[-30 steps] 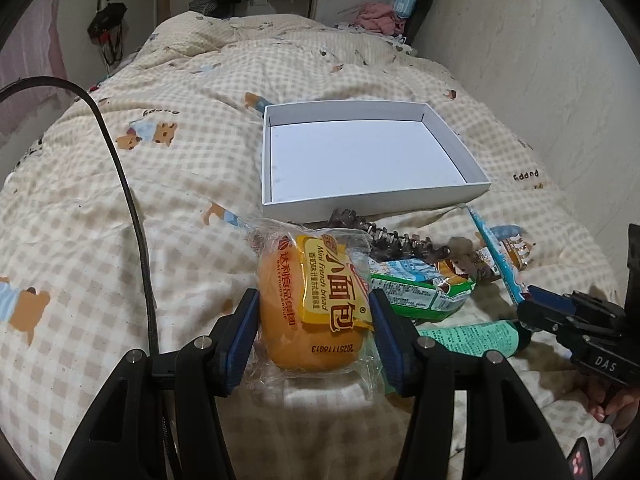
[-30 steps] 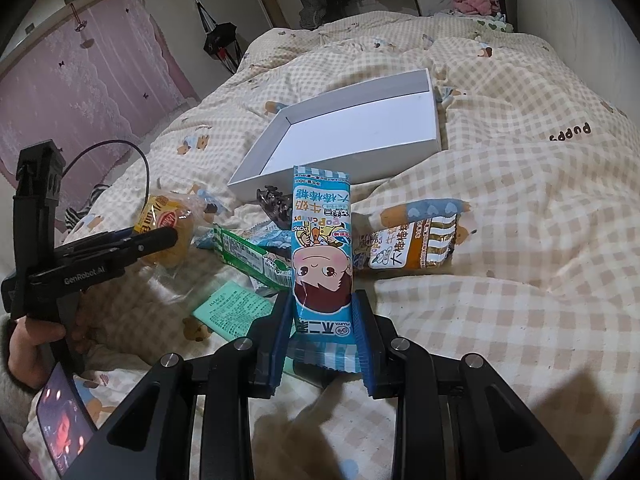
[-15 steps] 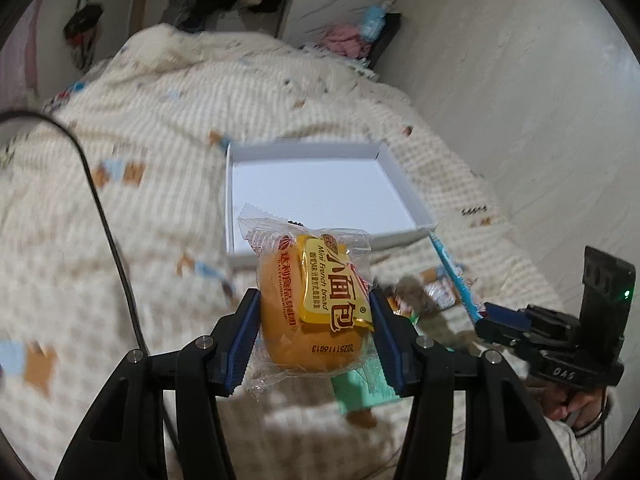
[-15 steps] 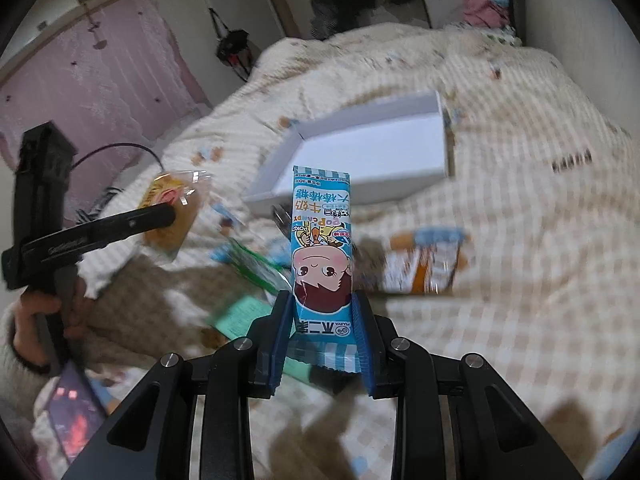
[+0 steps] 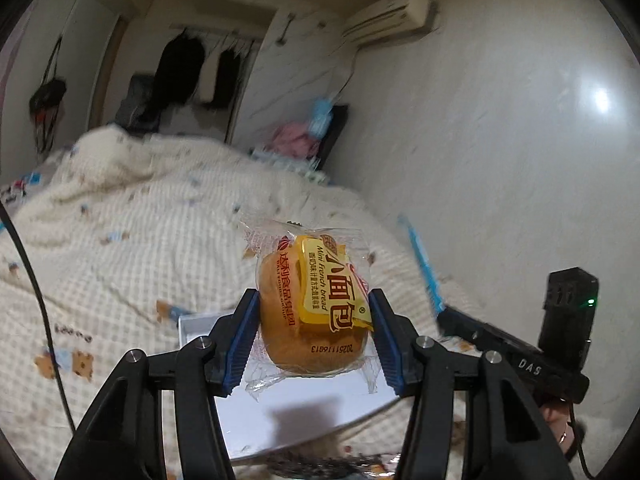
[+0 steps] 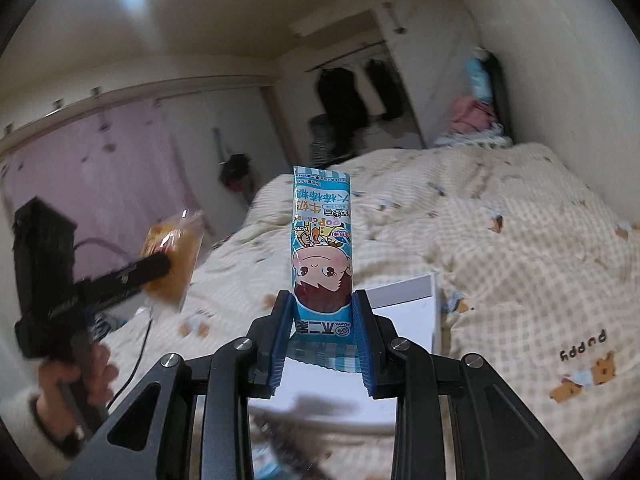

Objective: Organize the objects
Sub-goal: 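Lift the bread bun with the left gripper while the right gripper carries the candy box to the tray, then open both grippers to drop the bun and candy box into the white tray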

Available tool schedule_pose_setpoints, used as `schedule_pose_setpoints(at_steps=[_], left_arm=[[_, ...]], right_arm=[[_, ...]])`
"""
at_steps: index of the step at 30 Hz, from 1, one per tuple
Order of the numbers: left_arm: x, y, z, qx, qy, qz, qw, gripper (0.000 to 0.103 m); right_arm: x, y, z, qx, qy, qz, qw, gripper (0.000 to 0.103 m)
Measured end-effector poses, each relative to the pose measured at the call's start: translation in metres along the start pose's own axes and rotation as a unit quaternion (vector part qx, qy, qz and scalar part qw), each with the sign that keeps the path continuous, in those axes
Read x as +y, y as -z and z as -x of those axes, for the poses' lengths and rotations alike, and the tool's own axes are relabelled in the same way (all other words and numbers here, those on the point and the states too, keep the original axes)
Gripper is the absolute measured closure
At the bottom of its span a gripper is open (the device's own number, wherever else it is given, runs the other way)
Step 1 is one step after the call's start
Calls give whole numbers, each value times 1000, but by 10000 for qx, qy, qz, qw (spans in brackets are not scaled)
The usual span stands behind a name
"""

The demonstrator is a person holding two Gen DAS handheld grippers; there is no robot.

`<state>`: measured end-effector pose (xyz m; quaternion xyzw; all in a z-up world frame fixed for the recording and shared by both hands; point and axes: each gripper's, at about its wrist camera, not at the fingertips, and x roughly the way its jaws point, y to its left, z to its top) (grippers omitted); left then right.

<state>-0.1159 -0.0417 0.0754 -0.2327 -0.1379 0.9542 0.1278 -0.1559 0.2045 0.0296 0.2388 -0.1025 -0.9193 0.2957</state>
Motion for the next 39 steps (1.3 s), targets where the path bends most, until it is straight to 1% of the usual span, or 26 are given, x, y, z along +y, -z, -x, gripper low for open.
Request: schedule_pose_setpoints(at_steps=[1, 2, 3, 4, 6, 7, 8, 10, 12, 16, 18, 20, 22, 26, 30, 31, 32, 33, 34, 35, 36, 39], left_arm=[[6, 4, -8, 64, -96, 28, 9999, 45], [16, 14, -20, 170, -289, 64, 9994, 45], [22, 20, -26, 245, -381, 92, 9989, 45], [32, 32, -38, 437, -520, 196, 9975, 45], [45, 46, -54, 681, -566, 419, 9952, 45], [51, 52, -59, 750, -521, 531, 9944, 45], [54, 57, -63, 792, -536, 526, 9940, 45], [55, 62, -70, 950, -712, 409, 9921, 45], [51, 64, -77, 1055, -753, 292, 9911, 45], [35, 72, -87, 1267, -908, -213, 9875, 45], [27, 79, -91, 1413, -1014, -466, 9836, 45], [23, 85, -95, 1555, -1142, -663, 9790, 45], [23, 90, -101, 1645, -1222, -753, 9759, 45], [20, 93, -99, 1728, -1290, -747, 9736, 44], [23, 93, -98, 1702, -1334, -679, 9740, 43], [22, 93, -97, 1686, -1318, -665, 9746, 39], [22, 92, -95, 1647, -1289, -654, 9757, 29], [22, 91, -94, 1599, -1240, -651, 9772, 22], [21, 89, -91, 1531, -1163, -660, 9791, 18], [18, 88, -87, 1439, -1082, -688, 9812, 18], [16, 87, -86, 1400, -1084, -712, 9816, 18], [13, 84, -82, 1317, -1249, -793, 9802, 18]], right_arm=[[-4, 5, -6, 7, 112, -53, 9999, 72], [-7, 9, -10, 43, 150, -98, 9998, 72], [-9, 14, -14, 119, 196, -131, 9997, 72], [-11, 21, -21, 243, 307, -123, 9992, 72], [-11, 28, -24, 408, 423, -56, 9983, 72], [-11, 33, -29, 510, 540, 17, 9972, 72], [-15, 35, -31, 577, 573, 44, 9967, 72], [-17, 39, -37, 719, 663, 109, 9951, 72], [-19, 45, -40, 817, 761, 217, 9935, 72], [-23, 52, -49, 1040, 965, 299, 9894, 72], [-24, 57, -51, 1128, 1047, 310, 9876, 72], [-23, 57, -50, 1126, 1064, 339, 9873, 72], [-21, 58, -50, 1146, 1101, 396, 9865, 72], [-16, 60, -53, 1170, 1183, 532, 9846, 72], [-12, 62, -55, 1209, 1259, 673, 9823, 72], [-12, 62, -55, 1217, 1267, 684, 9821, 71], [-12, 62, -56, 1237, 1234, 689, 9822, 69], [-11, 62, -56, 1259, 1077, 693, 9837, 55], [-7, 62, -55, 1230, 875, 760, 9856, 47], [-3, 62, -55, 1192, 954, 865, 9845, 29], [3, 63, -54, 1134, 1007, 1014, 9832, 20], [13, 64, -50, 1018, 989, 1256, 9819, 19]])
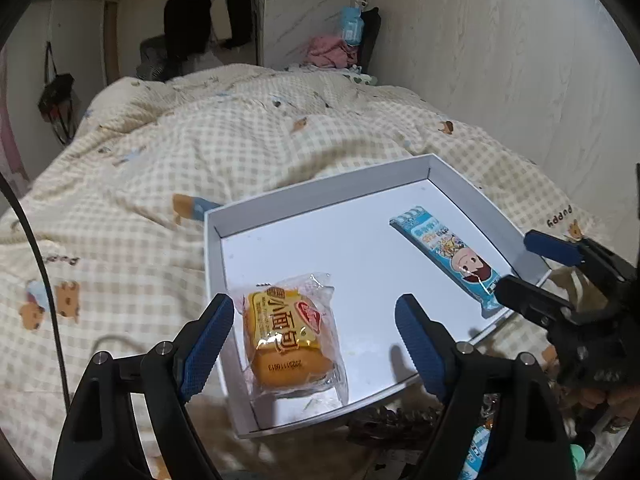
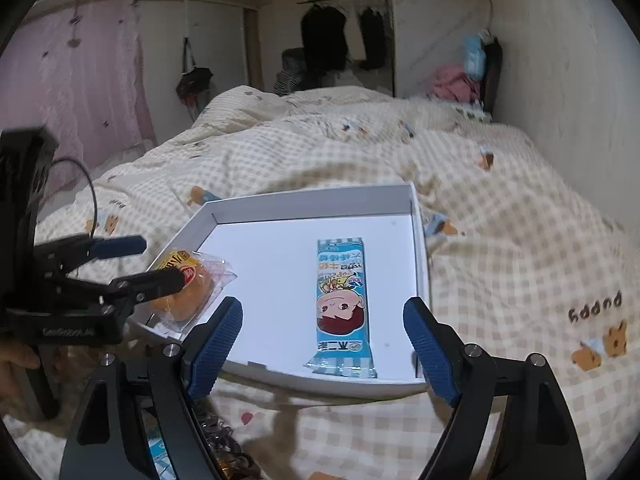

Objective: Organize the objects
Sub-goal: 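Open both grippers to drop the bun and candy box into the white tray, then withdraw both grippers from the tray back over the snack pile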

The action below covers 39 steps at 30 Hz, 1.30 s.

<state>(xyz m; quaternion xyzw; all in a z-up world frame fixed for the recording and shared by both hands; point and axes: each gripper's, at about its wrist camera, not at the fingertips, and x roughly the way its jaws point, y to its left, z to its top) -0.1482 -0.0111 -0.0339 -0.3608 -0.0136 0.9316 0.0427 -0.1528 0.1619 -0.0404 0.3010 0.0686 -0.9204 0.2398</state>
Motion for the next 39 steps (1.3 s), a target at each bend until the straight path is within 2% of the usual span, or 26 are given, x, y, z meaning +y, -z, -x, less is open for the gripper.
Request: schedule_pose_setpoints(at_steps=[3, 6, 11, 13, 15, 16, 17, 18, 21, 27, 31, 35, 39], left_arm=[[2, -3, 7, -45, -145, 64, 9999, 18], [6, -10, 26, -265, -220, 201, 9992, 18], [10, -30, 76, -686, -305, 193, 9970, 18], [11, -40, 106, -988, -370, 140, 9943, 17], [12, -45, 132, -1272, -252, 142, 9915, 13], [13, -47, 141, -1338, -210, 143, 9907, 4], [13, -49, 158, -1481, -148, 130, 9888, 1], [13, -50, 172, -1603, -85, 103, 9870, 1], [11, -52, 206, -1798, -16, 13, 9837, 0], [4, -42, 251, -1479, 234, -202, 9885, 0], [0, -23, 264, -1381, 520, -39, 9890, 0], [-5, 10, 250, -1112, 585, 86, 9920, 0], [-10, 44, 218, -629, 468, 128, 9968, 0]], right_arm=[[0, -3, 8, -161, -7, -21, 9999, 19], [-3, -16, 24, -376, -135, -197, 9990, 19], [-5, -48, 60, -578, -581, -303, 9962, 19], [-5, -63, 83, -728, -885, -206, 9932, 19], [-4, -74, 104, -883, -1123, -145, 9896, 19], [-3, -81, 121, -1006, -1236, -87, 9872, 18], [-2, -85, 129, -1047, -1283, -40, 9862, 7], [0, -88, 140, -1123, -1338, 34, 9846, 0], [7, -93, 171, -1324, -1426, 245, 9806, 1], [15, -84, 206, -1213, -1535, 324, 9801, 1], [20, -63, 218, -1112, -1666, 344, 9791, 1], [21, -33, 216, -956, -1727, 319, 9798, 1], [18, -5, 201, -746, -1460, 255, 9861, 1]])
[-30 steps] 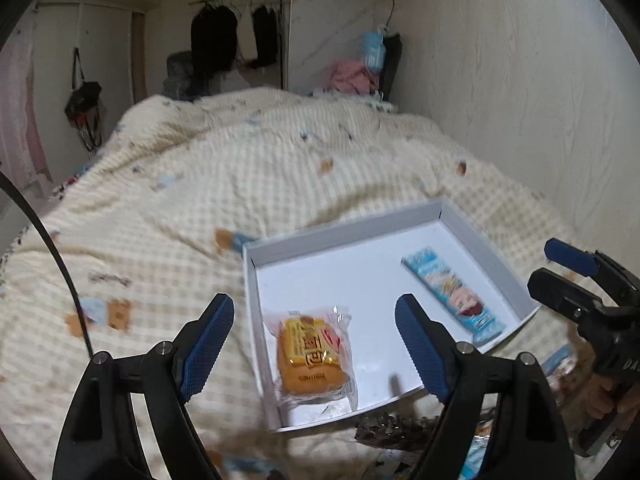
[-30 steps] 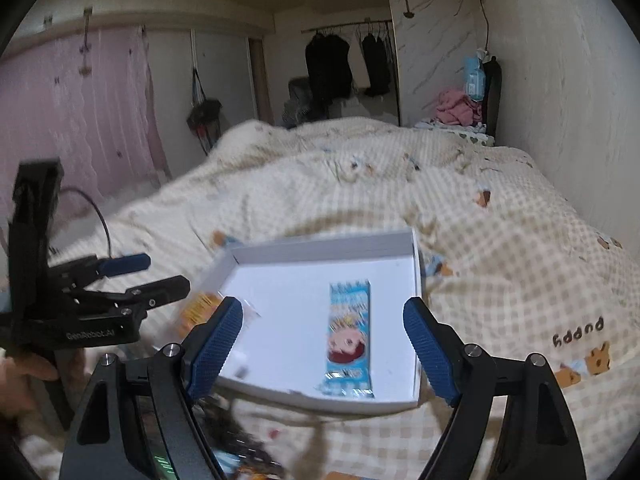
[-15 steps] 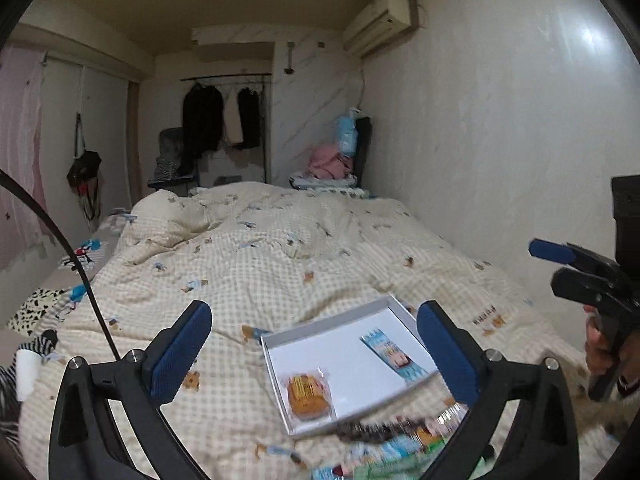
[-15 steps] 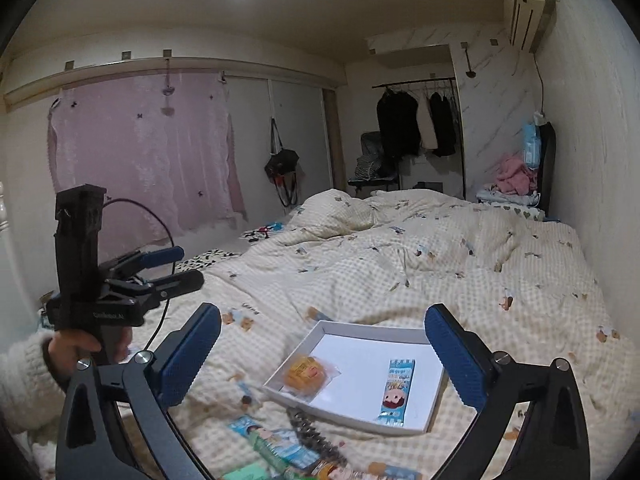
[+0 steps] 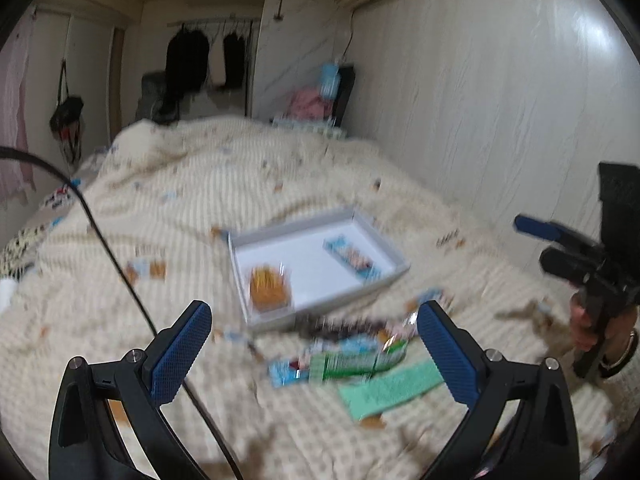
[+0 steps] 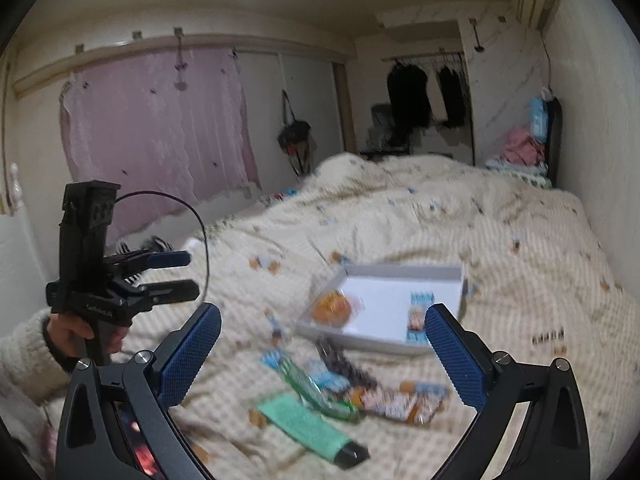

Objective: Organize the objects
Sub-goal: 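Withdraw both grippers from the tray back over the snack pile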

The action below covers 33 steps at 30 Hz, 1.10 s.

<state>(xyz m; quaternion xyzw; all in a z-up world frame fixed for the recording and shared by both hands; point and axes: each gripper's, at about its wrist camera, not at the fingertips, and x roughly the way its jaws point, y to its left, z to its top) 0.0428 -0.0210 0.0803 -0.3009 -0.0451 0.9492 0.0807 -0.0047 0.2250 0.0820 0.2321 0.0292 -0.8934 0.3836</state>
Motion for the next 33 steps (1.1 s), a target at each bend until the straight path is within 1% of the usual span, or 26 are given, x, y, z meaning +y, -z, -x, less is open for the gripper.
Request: schedule_pose_setpoints(at_steps=[3, 4, 5, 7, 11, 14, 17, 19, 27, 33], left_arm=[[2, 24, -18, 327, -159, 76, 9993, 0], [4, 30, -24, 438, -236, 147, 9987, 1], [7, 35, -28, 555, -305, 247, 9977, 1], [10, 38, -33, 645, -339, 354, 9967, 1], [20, 39, -32, 619, -133, 634, 9960, 0], [32, 41, -40, 781, 1, 964, 9923, 0], [38, 43, -43, 865, 79, 1187, 9891, 0], [38, 42, -42, 871, 97, 1212, 9888, 0], [29, 42, -45, 973, 55, 1009, 9901, 0], [31, 42, -45, 1010, 88, 1065, 9891, 0]], right_arm=[[-3, 23, -3, -20, 210, -52, 9998, 1], [-4, 32, -7, 35, 316, -71, 9995, 1], [-5, 37, -9, 79, 334, -107, 9994, 1], [-6, 52, -16, 211, 413, -233, 9987, 1], [-13, 60, -27, 490, 550, -456, 9962, 1], [-19, 60, -30, 552, 421, -606, 9957, 1], [-25, 62, -34, 669, 419, -769, 9939, 1], [-28, 62, -35, 702, 392, -833, 9933, 1], [-29, 63, -39, 792, 376, -883, 9922, 1], [-32, 64, -40, 828, 379, -939, 9914, 1]])
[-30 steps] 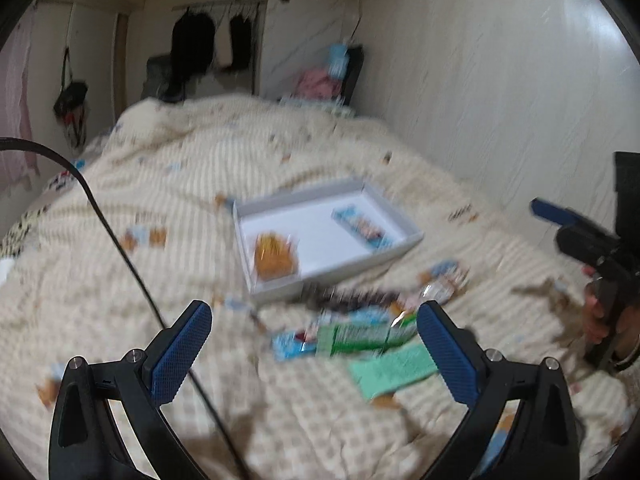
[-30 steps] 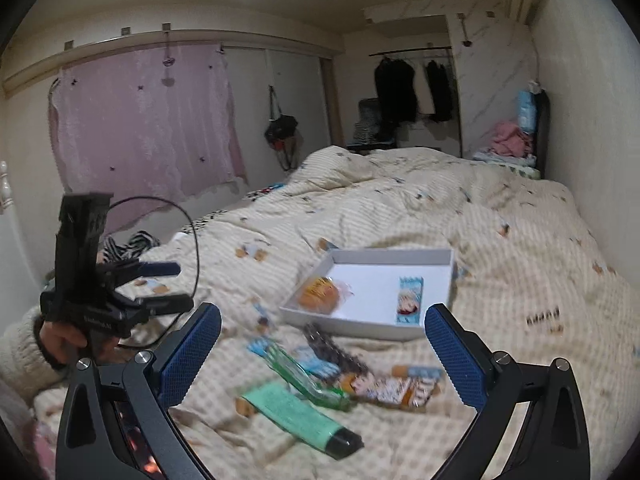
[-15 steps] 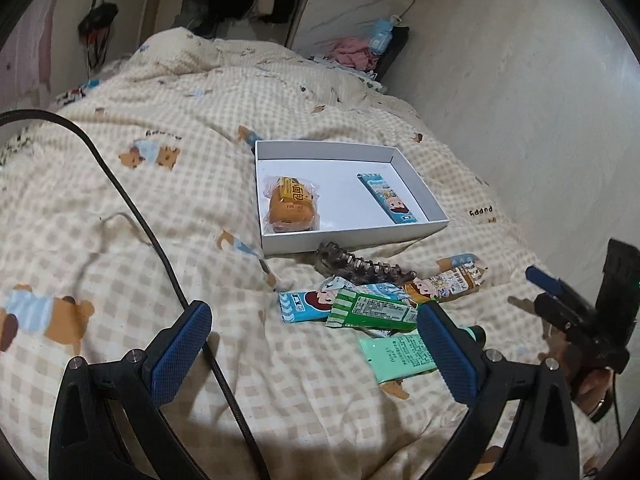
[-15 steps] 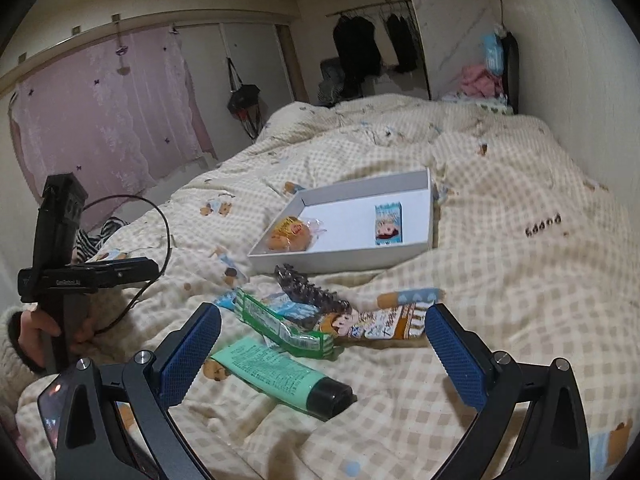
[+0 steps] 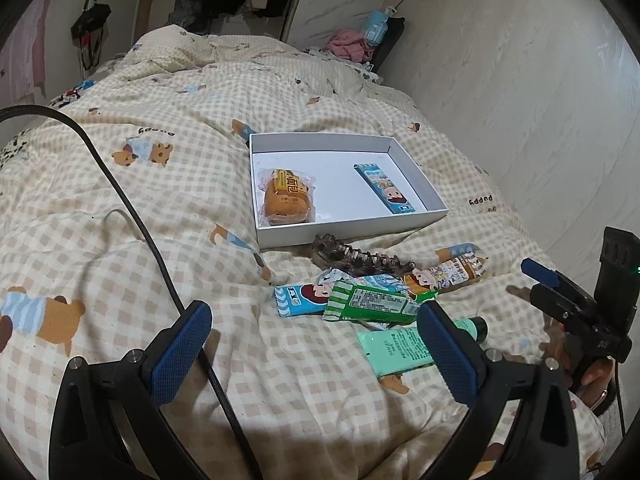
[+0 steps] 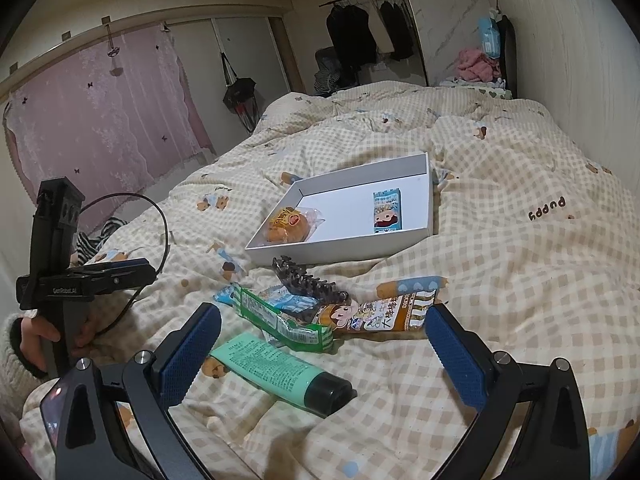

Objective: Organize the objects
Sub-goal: 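Withdraw both grippers from the tray back over the snack pile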

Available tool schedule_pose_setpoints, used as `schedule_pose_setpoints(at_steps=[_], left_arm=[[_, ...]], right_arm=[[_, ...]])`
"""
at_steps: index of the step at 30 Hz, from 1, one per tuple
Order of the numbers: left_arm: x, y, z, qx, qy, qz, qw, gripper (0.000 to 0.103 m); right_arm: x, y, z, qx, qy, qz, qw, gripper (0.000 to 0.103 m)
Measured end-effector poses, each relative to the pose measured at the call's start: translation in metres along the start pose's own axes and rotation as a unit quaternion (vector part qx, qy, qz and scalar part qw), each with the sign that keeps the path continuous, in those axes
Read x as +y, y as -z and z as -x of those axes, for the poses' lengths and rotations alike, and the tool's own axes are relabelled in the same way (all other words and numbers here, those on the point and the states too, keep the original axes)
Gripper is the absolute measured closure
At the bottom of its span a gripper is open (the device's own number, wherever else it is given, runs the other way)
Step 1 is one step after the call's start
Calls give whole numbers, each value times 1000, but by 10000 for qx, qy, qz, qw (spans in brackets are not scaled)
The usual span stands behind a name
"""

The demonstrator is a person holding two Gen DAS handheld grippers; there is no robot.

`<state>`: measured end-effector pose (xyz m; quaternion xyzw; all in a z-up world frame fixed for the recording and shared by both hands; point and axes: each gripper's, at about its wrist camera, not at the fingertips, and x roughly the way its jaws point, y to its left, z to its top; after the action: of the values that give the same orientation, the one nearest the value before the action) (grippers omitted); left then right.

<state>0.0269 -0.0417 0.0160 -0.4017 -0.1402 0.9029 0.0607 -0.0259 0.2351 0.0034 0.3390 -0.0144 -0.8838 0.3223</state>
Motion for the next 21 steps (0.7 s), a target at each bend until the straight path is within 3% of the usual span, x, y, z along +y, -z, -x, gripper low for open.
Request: schedule_pose_setpoints(at_steps=[21], left_arm=[[1, 0, -2, 43, -7, 46, 10000, 0]], right_arm=[[-3, 0, -2, 71, 1, -72, 9999, 1]])
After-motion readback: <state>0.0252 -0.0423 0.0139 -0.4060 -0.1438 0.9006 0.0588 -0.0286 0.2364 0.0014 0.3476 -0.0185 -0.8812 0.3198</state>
